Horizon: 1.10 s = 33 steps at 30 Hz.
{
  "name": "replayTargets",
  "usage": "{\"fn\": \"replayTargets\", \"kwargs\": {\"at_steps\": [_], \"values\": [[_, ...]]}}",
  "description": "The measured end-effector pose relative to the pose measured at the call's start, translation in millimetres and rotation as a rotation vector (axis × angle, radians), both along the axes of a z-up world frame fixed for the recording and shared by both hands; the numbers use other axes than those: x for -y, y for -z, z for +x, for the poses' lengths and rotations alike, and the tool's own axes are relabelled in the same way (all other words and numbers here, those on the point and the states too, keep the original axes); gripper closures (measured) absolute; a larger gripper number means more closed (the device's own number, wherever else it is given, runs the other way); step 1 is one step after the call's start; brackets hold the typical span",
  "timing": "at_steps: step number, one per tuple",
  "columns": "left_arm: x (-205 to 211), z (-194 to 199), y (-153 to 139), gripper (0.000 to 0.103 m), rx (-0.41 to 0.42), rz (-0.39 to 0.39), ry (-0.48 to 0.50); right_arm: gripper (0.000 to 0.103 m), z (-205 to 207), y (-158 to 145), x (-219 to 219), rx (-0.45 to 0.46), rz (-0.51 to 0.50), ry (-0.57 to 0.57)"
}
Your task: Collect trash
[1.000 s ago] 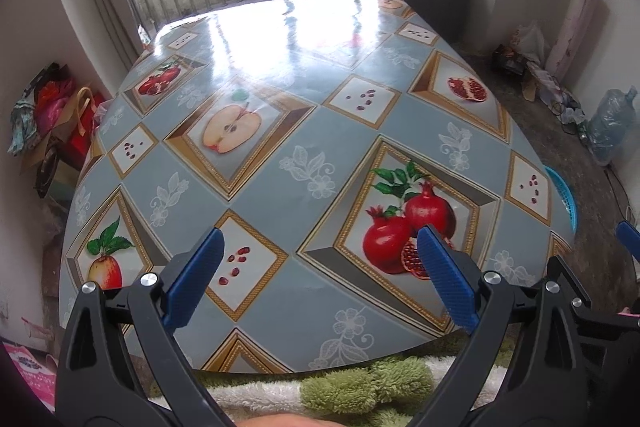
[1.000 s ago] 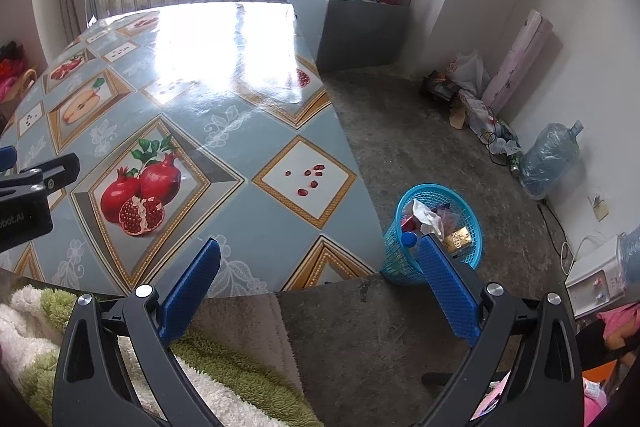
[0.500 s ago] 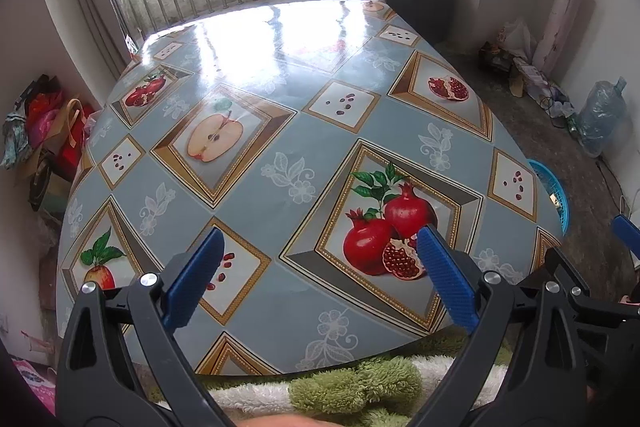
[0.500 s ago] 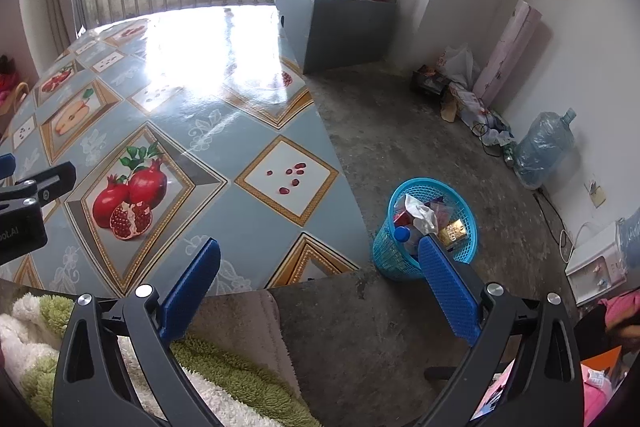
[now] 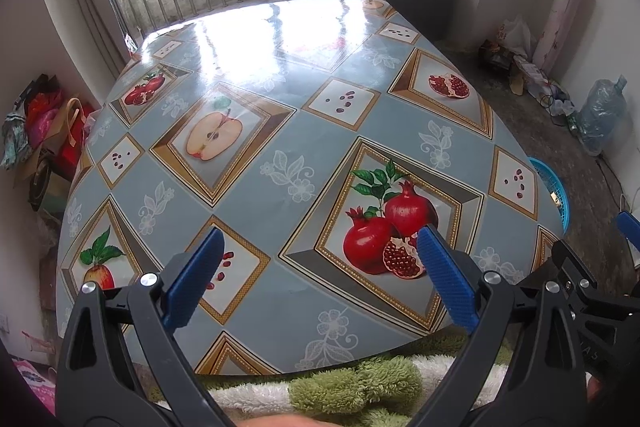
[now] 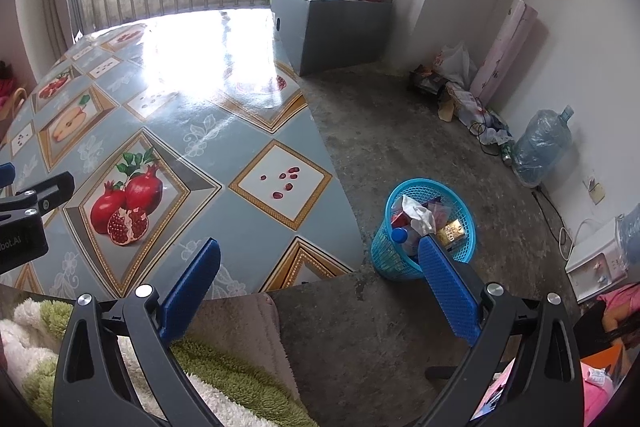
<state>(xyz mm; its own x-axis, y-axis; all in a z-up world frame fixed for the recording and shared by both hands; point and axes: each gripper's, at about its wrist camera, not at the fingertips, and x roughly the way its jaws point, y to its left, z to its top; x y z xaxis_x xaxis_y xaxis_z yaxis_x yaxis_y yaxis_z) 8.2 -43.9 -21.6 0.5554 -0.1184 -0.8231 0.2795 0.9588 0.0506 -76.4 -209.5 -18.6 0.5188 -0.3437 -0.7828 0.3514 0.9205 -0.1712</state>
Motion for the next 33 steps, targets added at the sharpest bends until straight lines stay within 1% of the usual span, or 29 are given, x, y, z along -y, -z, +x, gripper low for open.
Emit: {"fn": "replayTargets", "kwargs": {"at_steps": [8, 33], "values": [[-2.8, 0.7, 2.1, 0.01, -0.004, 0.0, -0.008, 0.007, -2.6, -1.2, 2.3, 0.0, -0.006, 0.018], [-6.6, -0.1, 5.2, 0.01, -0.008, 0.008, -0.025, 0.007, -1.6, -0.8, 0.8, 0.0, -0.005, 0.008]]}}
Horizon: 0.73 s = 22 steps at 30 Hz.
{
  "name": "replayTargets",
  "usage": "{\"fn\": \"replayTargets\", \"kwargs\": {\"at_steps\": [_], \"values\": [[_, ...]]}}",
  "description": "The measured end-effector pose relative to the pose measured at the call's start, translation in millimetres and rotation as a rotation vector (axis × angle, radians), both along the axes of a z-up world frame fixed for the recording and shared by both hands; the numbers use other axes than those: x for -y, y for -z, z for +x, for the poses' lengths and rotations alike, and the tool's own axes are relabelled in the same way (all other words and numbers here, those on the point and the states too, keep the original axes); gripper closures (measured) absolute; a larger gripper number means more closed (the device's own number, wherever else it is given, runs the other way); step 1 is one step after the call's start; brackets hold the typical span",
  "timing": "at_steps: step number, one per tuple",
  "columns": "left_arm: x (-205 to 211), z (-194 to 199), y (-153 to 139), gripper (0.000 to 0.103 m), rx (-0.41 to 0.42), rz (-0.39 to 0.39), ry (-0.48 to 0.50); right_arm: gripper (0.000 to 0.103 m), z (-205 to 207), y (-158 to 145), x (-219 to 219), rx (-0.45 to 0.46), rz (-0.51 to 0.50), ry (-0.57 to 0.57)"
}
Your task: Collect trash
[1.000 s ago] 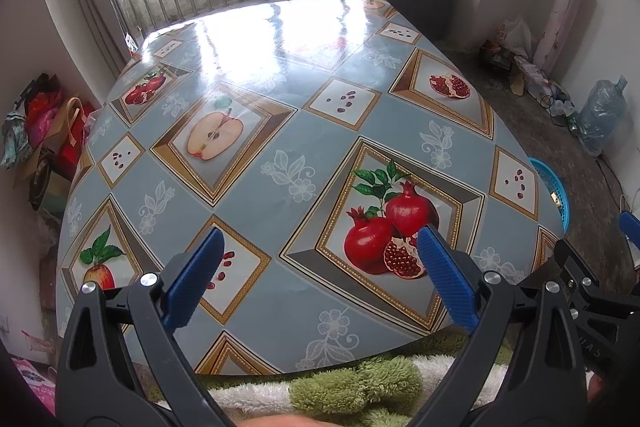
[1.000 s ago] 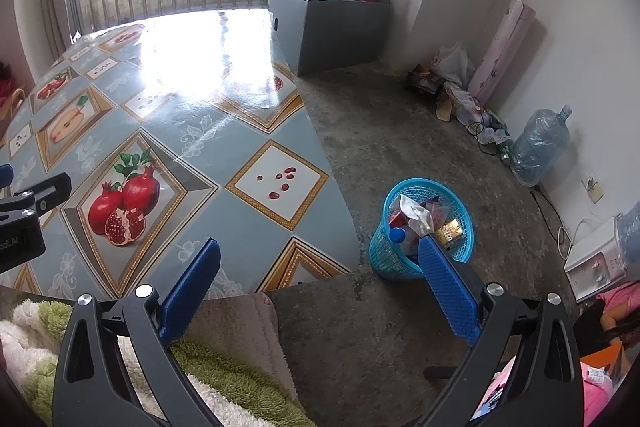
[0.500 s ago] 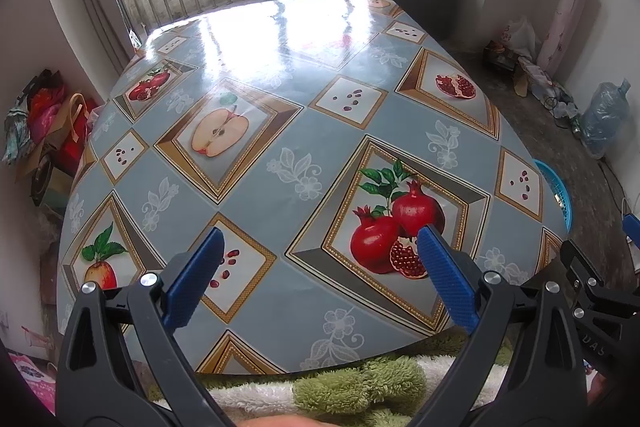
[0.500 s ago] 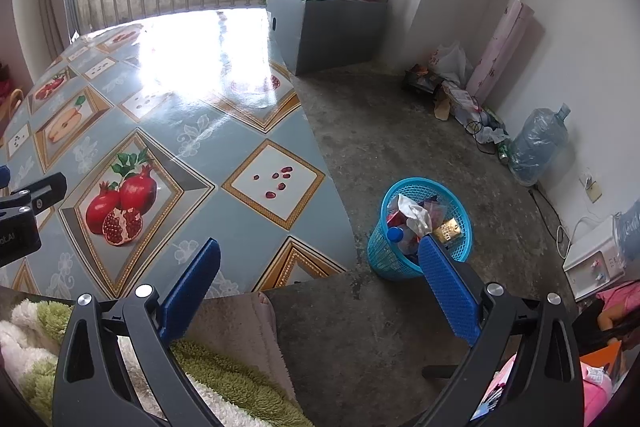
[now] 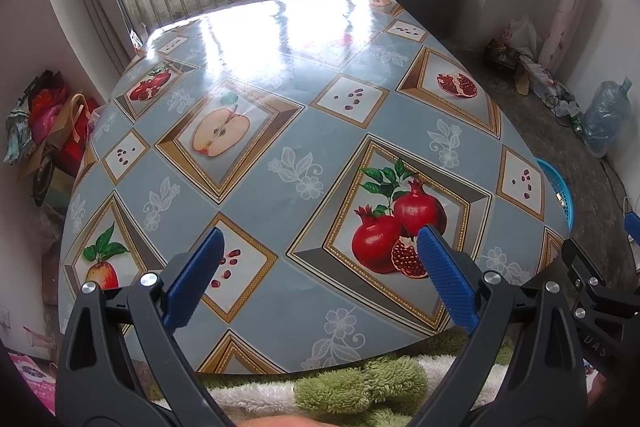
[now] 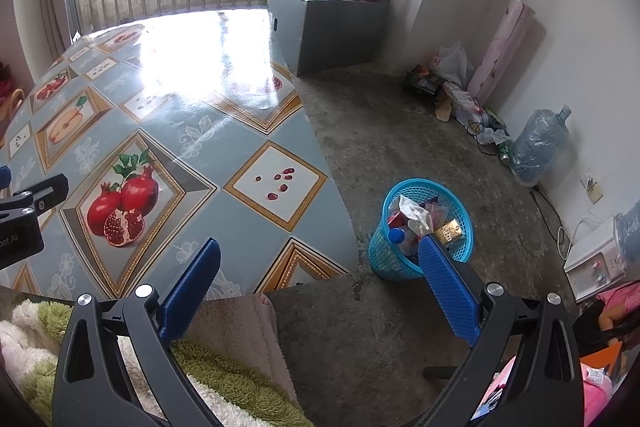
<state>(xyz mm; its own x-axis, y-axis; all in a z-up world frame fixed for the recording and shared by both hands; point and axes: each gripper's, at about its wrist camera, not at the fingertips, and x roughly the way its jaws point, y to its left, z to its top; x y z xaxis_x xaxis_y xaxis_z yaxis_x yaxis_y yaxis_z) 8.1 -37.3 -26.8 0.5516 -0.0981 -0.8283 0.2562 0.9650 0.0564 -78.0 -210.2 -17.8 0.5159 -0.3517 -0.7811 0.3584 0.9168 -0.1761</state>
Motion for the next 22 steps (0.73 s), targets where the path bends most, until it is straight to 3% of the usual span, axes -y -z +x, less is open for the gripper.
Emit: {"fn": "replayTargets", "kwargs": {"at_steps": [22], "values": [[0.9, 0.8, -1.6, 0.01, -0.009, 0.006, -0.002, 0.007, 5.4, -0.7, -3.7, 0.004, 0.009, -0.014]]}}
